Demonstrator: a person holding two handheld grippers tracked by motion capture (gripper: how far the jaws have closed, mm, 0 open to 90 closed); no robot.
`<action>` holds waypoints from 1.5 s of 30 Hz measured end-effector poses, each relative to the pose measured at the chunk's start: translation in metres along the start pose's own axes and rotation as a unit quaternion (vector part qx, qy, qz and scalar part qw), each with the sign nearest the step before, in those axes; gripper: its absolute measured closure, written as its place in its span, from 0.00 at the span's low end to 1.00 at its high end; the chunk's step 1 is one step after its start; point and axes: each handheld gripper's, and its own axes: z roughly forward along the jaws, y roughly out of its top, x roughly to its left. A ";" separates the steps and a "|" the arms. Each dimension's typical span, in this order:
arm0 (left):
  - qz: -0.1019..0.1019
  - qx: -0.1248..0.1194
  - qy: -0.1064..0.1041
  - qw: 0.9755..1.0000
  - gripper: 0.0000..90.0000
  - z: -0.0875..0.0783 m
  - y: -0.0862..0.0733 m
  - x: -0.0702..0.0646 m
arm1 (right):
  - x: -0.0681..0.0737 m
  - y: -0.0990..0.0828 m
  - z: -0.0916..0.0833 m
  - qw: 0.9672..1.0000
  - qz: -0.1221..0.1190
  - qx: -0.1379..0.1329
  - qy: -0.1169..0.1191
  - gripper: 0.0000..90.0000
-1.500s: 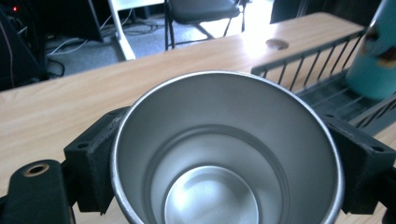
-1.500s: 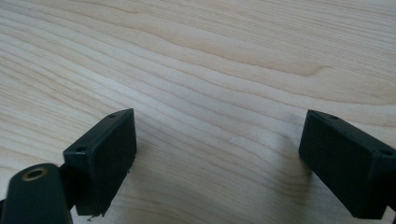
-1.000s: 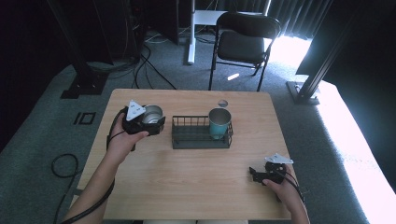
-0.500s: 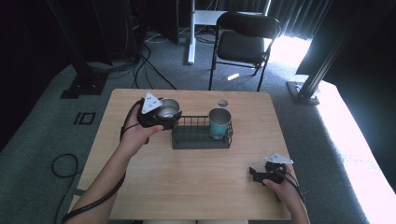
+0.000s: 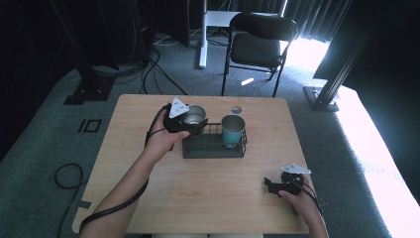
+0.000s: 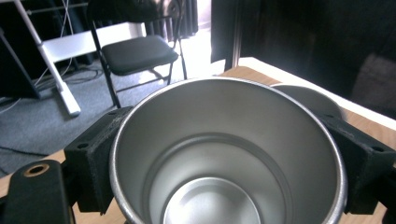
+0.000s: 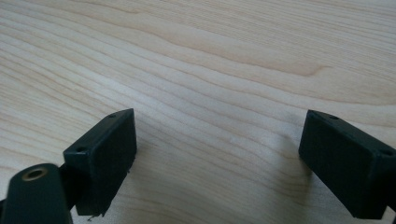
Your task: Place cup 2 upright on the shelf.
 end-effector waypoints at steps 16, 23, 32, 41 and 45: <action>-0.015 0.011 -0.025 1.000 0.15 0.046 -0.024 -0.012 | 0.000 0.000 0.000 1.000 0.000 0.000 0.000 0.12; -0.024 0.022 -0.029 0.999 0.15 0.058 -0.039 -0.012 | 0.000 0.000 0.000 1.000 0.000 0.000 0.001 0.12; -0.018 0.037 -0.029 0.999 0.15 0.065 -0.049 -0.013 | 0.000 0.000 0.000 1.000 0.000 0.000 0.000 0.12; -0.009 0.052 -0.025 0.998 0.15 0.071 -0.058 -0.015 | 0.000 0.000 0.000 1.000 0.001 0.000 0.001 0.12; 0.002 0.055 -0.023 0.998 0.15 0.072 -0.060 -0.016 | 0.000 0.000 0.000 1.000 0.001 0.000 0.001 0.12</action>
